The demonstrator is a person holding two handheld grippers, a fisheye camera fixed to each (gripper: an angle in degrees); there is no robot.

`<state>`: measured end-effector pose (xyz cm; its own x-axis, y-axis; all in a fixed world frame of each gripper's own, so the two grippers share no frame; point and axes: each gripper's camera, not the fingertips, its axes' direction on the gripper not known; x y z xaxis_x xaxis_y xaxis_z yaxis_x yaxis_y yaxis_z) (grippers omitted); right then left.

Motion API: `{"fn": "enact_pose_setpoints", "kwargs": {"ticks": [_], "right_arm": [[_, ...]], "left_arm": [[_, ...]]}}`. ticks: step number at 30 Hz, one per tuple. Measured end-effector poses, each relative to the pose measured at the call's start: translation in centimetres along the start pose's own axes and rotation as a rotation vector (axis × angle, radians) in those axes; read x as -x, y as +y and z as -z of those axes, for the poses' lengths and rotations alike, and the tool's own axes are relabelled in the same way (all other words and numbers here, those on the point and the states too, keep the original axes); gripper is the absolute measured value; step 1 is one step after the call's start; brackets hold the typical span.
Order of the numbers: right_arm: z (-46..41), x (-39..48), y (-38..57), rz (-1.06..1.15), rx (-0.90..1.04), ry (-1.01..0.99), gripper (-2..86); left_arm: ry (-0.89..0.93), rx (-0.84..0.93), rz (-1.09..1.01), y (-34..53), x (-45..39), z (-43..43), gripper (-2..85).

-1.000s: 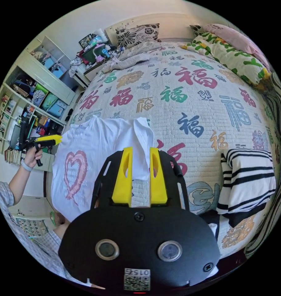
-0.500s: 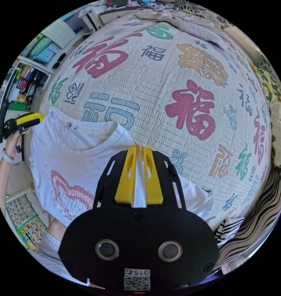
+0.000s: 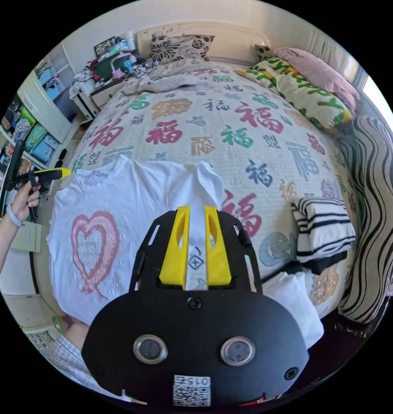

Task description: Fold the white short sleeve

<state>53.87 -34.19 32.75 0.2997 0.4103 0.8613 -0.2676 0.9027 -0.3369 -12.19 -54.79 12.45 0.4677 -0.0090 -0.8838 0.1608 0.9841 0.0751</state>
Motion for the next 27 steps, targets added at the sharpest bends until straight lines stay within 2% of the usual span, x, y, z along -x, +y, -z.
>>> {"fn": "enact_pose_setpoints", "kwargs": {"ticks": [6, 11, 15, 19, 23, 27], "right_arm": [[-6.4, -6.8, 0.2, -0.155, 0.118, -0.238, 9.2], [-10.5, -8.4, 0.0, -0.174, 0.207, -0.316, 8.0], [-11.9, -9.2, 0.4, -0.162, 0.221, -0.354, 1.6], [-12.0, -10.0, 1.5, -0.155, 0.157, -0.399, -0.4], [-10.6, -9.2, 2.5, -0.108, 0.062, -0.415, -0.6], [-9.3, -4.8, 3.7, 0.029, -0.013, -0.464, -0.6]], "left_arm": [[0.115, 0.086, 0.011, -7.7, -10.8, -9.9, 12.7], [0.083, 0.143, 0.116, -11.4, -14.8, -15.9, 12.9], [-0.002, 0.223, 0.191, -12.0, -15.4, -18.3, 8.7], [-0.006, 0.183, 0.189, -11.2, -15.0, -16.2, 0.4], [0.08, 0.086, 0.143, -9.3, -13.3, -10.9, -0.4], [0.117, -0.002, 0.143, -4.6, -8.9, -3.6, -0.6]]}}
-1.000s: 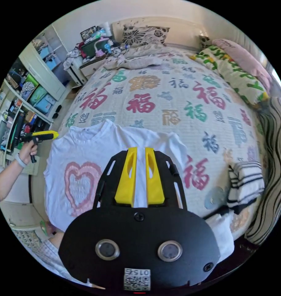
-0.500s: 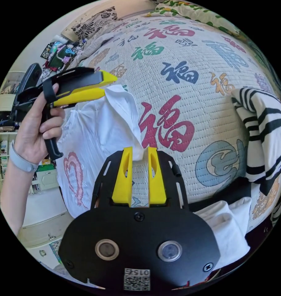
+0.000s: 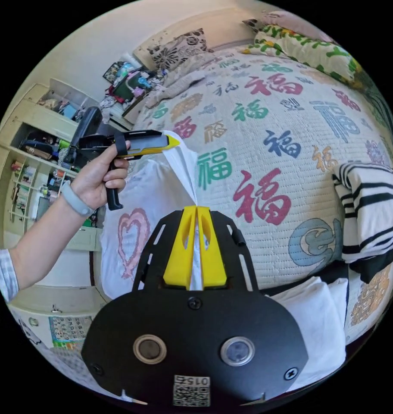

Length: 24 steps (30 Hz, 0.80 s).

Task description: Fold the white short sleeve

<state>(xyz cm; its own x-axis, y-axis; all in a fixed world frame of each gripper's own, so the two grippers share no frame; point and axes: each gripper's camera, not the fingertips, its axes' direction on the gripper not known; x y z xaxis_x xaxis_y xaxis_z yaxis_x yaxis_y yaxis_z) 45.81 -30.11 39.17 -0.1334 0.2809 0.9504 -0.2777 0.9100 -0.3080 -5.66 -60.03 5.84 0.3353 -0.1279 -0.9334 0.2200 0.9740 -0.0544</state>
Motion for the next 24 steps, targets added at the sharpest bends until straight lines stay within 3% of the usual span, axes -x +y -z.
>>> {"fn": "enact_pose_setpoints", "kwargs": {"ticks": [8, 14, 24], "right_arm": [[-11.6, 7.2, 2.1, 0.123, 0.166, -0.027, -0.7], [-19.1, 8.2, 4.6, 0.102, 0.336, 0.039, -0.6], [-24.0, 3.5, 2.9, 0.029, 0.222, 0.16, 0.2]], "left_arm": [[-0.075, 0.026, 0.162, 7.9, 11.0, 7.1, 0.2], [-0.064, 0.05, 0.337, 12.9, 15.9, 9.8, 7.3], [0.025, 0.016, 0.217, 15.1, 13.1, 15.5, 8.1]]}}
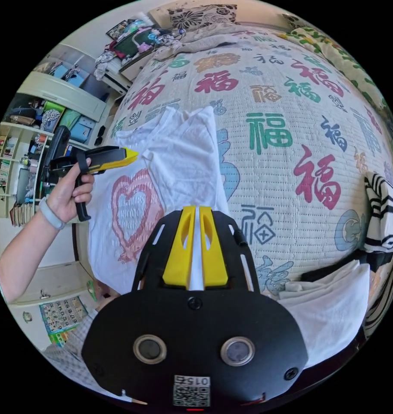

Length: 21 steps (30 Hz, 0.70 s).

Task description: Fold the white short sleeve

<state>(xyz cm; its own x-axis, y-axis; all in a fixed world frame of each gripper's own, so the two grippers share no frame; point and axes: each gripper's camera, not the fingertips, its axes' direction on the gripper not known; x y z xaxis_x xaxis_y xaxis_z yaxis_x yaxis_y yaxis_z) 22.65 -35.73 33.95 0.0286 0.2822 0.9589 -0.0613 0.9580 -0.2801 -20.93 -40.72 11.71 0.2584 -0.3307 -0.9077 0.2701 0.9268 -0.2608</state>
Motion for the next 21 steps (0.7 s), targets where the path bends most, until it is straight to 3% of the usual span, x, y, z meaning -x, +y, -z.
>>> {"fn": "enact_pose_setpoints", "kwargs": {"ticks": [6, 11, 17, 21], "right_arm": [[-10.4, 2.4, -2.2, 0.159, 0.192, 0.028, 0.4], [-14.5, 4.4, -1.5, 0.259, 0.162, 0.161, 2.1], [-16.7, 7.7, -3.1, 0.283, 0.177, 0.115, 6.4], [-19.6, 14.3, -5.8, 0.397, 0.169, 0.053, 6.9]], "left_arm": [[-0.132, 0.016, 0.026, 0.7, 0.6, -0.3, 4.3], [-0.007, -0.031, 0.001, 3.3, 2.8, 3.4, 4.4], [0.142, -0.366, 0.193, 13.8, 9.9, 16.4, 6.4], [0.046, -0.627, 0.593, 25.6, 19.3, 25.4, 8.3]]}}
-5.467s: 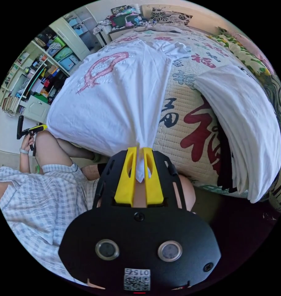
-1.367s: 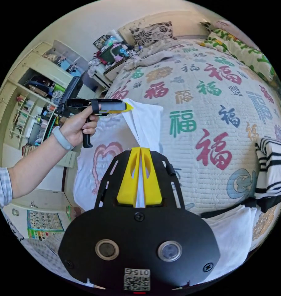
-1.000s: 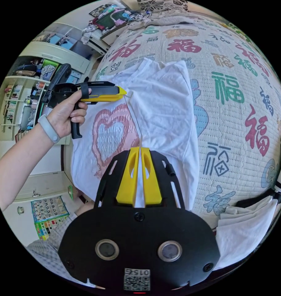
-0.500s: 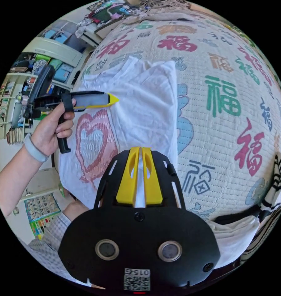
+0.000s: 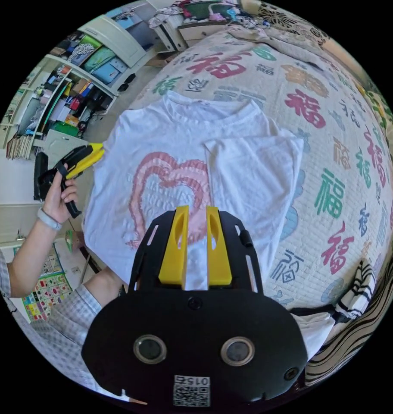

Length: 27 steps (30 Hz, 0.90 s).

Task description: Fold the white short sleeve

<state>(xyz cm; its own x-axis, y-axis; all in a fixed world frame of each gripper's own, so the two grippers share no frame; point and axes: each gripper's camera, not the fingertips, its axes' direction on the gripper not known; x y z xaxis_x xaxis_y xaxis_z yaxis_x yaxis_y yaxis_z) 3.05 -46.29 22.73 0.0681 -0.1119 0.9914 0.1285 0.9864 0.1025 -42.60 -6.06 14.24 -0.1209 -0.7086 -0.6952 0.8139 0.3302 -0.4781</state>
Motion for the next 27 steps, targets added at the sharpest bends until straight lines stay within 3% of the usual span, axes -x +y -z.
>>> {"fn": "enact_pose_setpoints", "kwargs": {"ticks": [4, 8, 16, 20, 22, 24, 27], "right_arm": [[-4.5, 8.3, -9.1, 0.164, 0.005, -0.049, 7.1], [-9.7, 16.4, -17.7, 0.28, 0.044, -0.091, 7.3], [-26.8, 31.7, -30.8, 0.512, 0.313, 0.222, 11.0], [-33.8, 33.4, -32.1, 0.588, 0.462, 0.432, 10.2], [-36.0, 33.1, -32.7, 0.585, 0.498, 0.545, 5.7], [-36.0, 32.7, -33.2, 0.595, 0.471, 0.56, 1.7], [-32.8, 31.1, -34.7, 0.522, 0.383, 0.393, 0.3]], "left_arm": [[-0.029, -0.065, 0.246, -0.8, 9.3, 5.3, 10.4], [-0.03, -0.016, 0.216, -1.6, 11.0, 5.8, 11.1], [-0.076, -0.005, 0.093, -2.0, 9.3, 8.2, 11.0], [-0.054, 0.03, 0.053, -2.3, 8.8, 8.2, 10.1], [-0.091, 0.054, 0.052, -2.2, 8.7, 8.0, 7.0], [-0.088, 0.058, 0.059, -2.0, 8.8, 8.1, 4.7], [-0.068, 0.039, 0.05, -1.5, 8.4, 9.0, 0.4]]}}
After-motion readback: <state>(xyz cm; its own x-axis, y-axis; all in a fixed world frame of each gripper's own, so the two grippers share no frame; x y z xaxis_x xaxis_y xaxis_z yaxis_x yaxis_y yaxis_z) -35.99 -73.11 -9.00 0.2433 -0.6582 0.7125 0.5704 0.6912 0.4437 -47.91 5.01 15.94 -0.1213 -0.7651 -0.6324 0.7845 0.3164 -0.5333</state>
